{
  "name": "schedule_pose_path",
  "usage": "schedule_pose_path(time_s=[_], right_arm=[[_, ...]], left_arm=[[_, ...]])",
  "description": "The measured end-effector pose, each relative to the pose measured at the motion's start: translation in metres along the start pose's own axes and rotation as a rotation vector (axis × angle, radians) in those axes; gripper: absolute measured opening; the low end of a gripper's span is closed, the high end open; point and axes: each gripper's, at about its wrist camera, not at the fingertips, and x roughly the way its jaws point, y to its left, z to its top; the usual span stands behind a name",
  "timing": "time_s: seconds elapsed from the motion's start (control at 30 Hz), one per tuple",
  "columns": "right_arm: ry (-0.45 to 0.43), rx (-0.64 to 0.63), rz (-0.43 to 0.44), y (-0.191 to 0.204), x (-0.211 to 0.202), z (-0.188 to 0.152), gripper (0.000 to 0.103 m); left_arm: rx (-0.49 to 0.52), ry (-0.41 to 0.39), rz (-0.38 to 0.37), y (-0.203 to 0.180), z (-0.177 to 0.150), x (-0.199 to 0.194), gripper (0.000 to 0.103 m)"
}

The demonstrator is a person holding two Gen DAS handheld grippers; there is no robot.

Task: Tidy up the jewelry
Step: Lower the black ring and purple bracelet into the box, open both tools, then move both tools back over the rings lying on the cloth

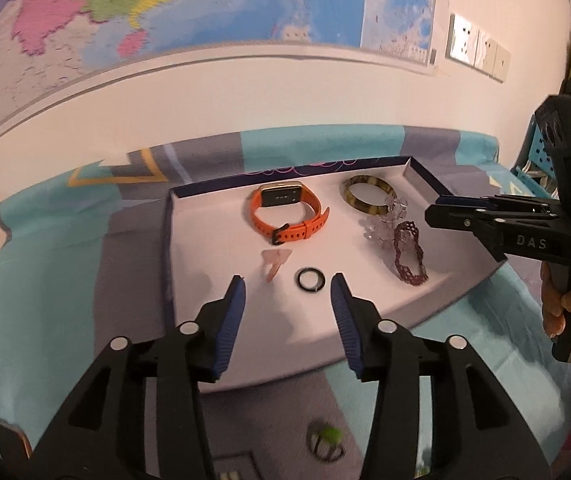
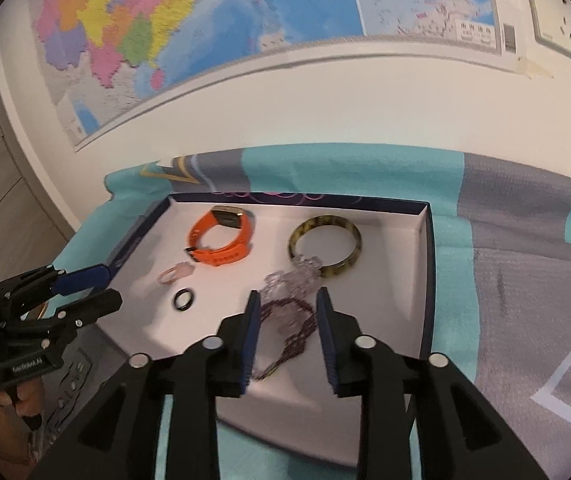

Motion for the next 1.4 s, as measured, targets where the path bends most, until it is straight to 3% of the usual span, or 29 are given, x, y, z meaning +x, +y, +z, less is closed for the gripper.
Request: schedule_pose_path(time_s=[0.4, 0.83, 1.4], right_arm=[[0.035, -0.083, 0.090, 0.041, -0.038, -0.050, 0.036], [0.128, -0.157, 0.167, 0.082, -0.048, -0.105, 0.038], [0.172, -0.243, 0.159, 0.112, -0.047, -0.132, 0.036]], left_arm=[[-0.017, 0.033, 0.016, 0.013, -0.048, -0.029, 0.045], [-0.017, 0.066, -0.004, 0.005, -0.079, -0.038, 0.046], [-0.014, 0.087, -0.023, -0.005, -0.094, -0.042, 0.046]])
